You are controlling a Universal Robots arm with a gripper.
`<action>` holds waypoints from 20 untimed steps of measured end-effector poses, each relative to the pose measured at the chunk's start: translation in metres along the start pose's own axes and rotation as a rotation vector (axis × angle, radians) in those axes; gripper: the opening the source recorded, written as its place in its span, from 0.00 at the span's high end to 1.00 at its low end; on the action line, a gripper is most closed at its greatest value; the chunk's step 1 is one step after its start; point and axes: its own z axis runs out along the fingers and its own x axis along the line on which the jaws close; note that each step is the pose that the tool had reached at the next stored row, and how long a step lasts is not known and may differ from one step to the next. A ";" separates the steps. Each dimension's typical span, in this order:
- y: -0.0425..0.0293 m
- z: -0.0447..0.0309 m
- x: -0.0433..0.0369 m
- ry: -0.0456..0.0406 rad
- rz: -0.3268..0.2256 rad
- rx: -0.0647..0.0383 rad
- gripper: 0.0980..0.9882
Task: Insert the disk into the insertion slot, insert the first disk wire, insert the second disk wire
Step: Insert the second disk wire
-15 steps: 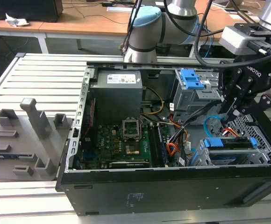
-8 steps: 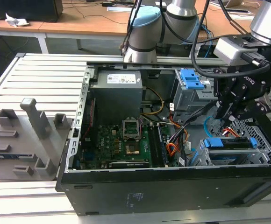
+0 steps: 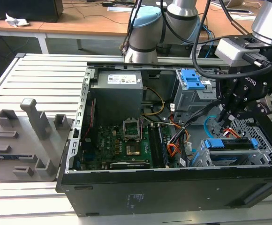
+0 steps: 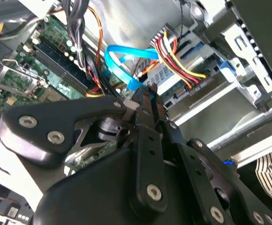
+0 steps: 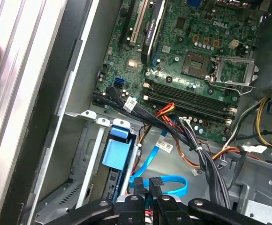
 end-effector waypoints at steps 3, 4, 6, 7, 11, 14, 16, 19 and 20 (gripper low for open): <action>0.0039 0.0012 0.0140 0.0000 0.000 0.000 0.93; 0.0055 0.0017 0.0192 -0.0001 0.000 0.000 0.93; 0.0086 0.0035 0.0302 0.0002 0.000 0.000 0.93; 0.0085 0.0060 0.0309 -0.0023 0.009 0.000 0.93; 0.0024 0.0110 0.0308 -0.0141 0.127 -0.005 0.93; -0.0008 0.0130 0.0302 -0.0180 0.176 -0.007 0.93; -0.0018 0.0134 0.0301 -0.0192 0.194 -0.008 0.93; -0.0046 0.0134 0.0295 -0.0212 0.215 -0.009 0.93; -0.0056 0.0133 0.0292 -0.0215 0.220 -0.010 0.93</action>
